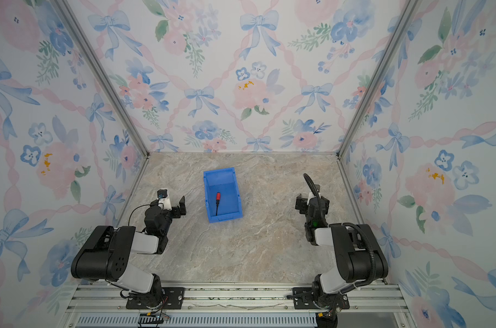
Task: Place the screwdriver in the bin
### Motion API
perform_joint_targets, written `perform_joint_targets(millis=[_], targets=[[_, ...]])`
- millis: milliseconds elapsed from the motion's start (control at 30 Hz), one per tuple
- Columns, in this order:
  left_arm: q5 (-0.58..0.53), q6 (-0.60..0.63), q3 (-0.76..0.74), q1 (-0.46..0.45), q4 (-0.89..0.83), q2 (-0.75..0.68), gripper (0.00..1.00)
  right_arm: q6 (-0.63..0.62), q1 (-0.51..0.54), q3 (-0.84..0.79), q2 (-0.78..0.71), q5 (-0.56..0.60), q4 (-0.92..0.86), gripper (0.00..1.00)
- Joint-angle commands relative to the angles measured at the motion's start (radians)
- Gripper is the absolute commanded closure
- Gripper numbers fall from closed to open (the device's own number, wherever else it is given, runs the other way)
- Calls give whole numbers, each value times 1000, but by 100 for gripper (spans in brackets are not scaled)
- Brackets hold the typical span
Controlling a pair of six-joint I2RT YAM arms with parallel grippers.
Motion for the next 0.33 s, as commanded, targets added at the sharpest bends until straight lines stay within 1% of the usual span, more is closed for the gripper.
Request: perform_joint_targets(millis=[0,300], targets=[[-9,9,-8,-8,23,11,3,5,5,-10,7,-4,37,3],[-14,10,-8,-10,23,11,3,5,6,-11,7,-4,39,3]])
